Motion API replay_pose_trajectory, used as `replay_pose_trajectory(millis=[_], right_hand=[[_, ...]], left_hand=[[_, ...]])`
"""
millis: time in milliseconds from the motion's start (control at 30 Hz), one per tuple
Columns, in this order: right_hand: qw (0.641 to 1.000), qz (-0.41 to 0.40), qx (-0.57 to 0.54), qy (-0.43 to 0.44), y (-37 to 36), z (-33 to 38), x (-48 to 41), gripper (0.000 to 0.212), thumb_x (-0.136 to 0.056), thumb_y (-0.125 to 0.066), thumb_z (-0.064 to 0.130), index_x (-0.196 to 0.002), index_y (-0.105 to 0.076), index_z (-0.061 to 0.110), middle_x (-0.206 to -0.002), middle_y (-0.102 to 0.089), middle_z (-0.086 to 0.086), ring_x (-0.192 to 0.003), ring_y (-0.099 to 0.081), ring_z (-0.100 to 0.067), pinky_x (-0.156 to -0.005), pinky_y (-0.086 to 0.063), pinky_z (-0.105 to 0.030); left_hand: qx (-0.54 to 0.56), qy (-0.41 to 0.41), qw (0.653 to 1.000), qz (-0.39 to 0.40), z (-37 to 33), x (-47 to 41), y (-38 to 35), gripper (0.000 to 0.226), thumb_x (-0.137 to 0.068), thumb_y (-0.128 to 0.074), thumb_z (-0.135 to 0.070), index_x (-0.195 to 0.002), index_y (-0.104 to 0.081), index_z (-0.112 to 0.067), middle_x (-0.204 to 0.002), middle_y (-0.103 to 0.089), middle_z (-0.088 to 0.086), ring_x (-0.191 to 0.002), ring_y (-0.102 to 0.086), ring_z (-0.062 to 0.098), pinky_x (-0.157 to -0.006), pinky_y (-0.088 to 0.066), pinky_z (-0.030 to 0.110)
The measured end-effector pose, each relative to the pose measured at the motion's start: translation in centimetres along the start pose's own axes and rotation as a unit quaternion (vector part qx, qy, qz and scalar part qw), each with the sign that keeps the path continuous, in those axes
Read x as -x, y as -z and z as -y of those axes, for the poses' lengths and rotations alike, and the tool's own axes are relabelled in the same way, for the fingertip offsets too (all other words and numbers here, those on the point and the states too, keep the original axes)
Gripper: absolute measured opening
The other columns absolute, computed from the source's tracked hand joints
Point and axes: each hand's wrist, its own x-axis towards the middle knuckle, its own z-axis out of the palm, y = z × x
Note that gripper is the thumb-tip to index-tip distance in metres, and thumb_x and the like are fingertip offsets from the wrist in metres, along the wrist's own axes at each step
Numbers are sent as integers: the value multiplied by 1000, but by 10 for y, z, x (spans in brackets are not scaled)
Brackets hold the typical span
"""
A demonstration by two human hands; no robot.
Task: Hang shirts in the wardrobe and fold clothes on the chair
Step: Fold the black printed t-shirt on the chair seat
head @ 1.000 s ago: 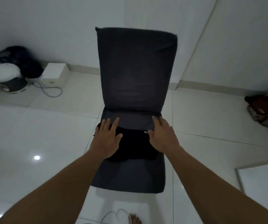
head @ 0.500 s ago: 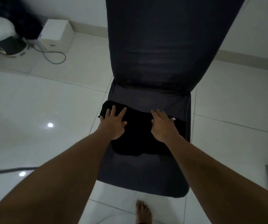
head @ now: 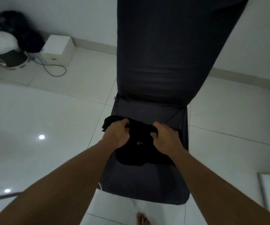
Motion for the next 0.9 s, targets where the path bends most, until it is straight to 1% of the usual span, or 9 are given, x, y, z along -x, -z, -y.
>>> replay_pose_trajectory(millis=[100, 200, 400, 500, 567, 633, 700, 833, 900], right_hand=[[997, -65, -41, 0, 28, 5, 21, 14, -102, -51, 20, -92, -58, 13, -81, -65, -4, -75, -63, -25, -72, -54, -44], [990, -116, -74, -29, 67, 22, 44, 28, -104, -50, 22, -123, -71, 20, -106, -75, -5, -95, -69, -26, -81, -53, -34], [947, -216, -224, -85, 142, 70, 76, 24, -102, -45, 10, -113, -65, 15, -109, -66, -4, -95, -59, -17, -81, -43, -28], [907, -204, -362, -72, 179, 95, 95, 30, -94, -52, 22, -122, -58, 31, -116, -65, 6, -107, -62, -15, -93, -51, -36], [893, -176, -413, -25, 201, 111, 113, 52, -81, -63, 34, -132, -50, 35, -121, -62, 9, -111, -62, -11, -97, -52, -37], [904, -148, -401, 9, 219, 126, 131, 76, -73, -77, 42, -139, -39, 36, -127, -59, 12, -113, -61, -5, -96, -52, -30], [925, -130, -356, 5, 235, 140, 145, 85, -71, -86, 39, -139, -35, 33, -125, -58, 16, -111, -60, -2, -90, -52, -24], [940, -261, -218, -7, 272, 155, 163, 18, -97, -58, 18, -114, -64, 21, -101, -69, 2, -92, -66, -17, -79, -55, -37], [932, -294, -212, -8, 295, 162, 175, 22, -101, -49, 16, -100, -70, 20, -90, -71, 1, -82, -65, -16, -71, -52, -35]], left_hand=[[48, -45, 997, -35, -21, 18, 31, 23, -100, -46, -20, -111, -66, -20, -98, -70, 6, -93, -65, 25, -76, -46, 28], [61, -118, 988, -76, -50, 38, 71, 25, -100, -48, -20, -116, -68, -20, -110, -69, 3, -101, -62, 21, -84, -42, 23], [147, -191, 967, -84, -130, 81, 145, 24, -105, -37, -24, -91, -54, -13, -74, -63, 9, -68, -60, 23, -67, -47, 40], [172, -198, 961, -88, -170, 98, 180, 27, -104, -40, -26, -88, -56, -11, -80, -64, 6, -73, -61, 20, -68, -46, 37], [176, -199, 960, -89, -193, 110, 204, 28, -103, -43, -27, -88, -60, -12, -83, -65, 1, -75, -61, 13, -66, -46, 29], [176, -200, 959, -95, -211, 123, 228, 30, -102, -45, -28, -88, -63, -8, -85, -66, 2, -75, -60, 12, -59, -42, 19], [186, -192, 960, -86, -227, 138, 252, 33, -101, -48, -30, -88, -65, -4, -85, -67, 6, -76, -60, 15, -58, -41, 19], [169, -192, 966, -46, -248, 174, 296, 37, -99, -53, -40, -80, -64, -11, -78, -64, 2, -75, -62, 19, -64, -43, 30], [135, -205, 968, -41, -254, 197, 320, 46, -93, -58, -54, -80, -65, -10, -76, -64, 0, -74, -62, 18, -63, -43, 29]])
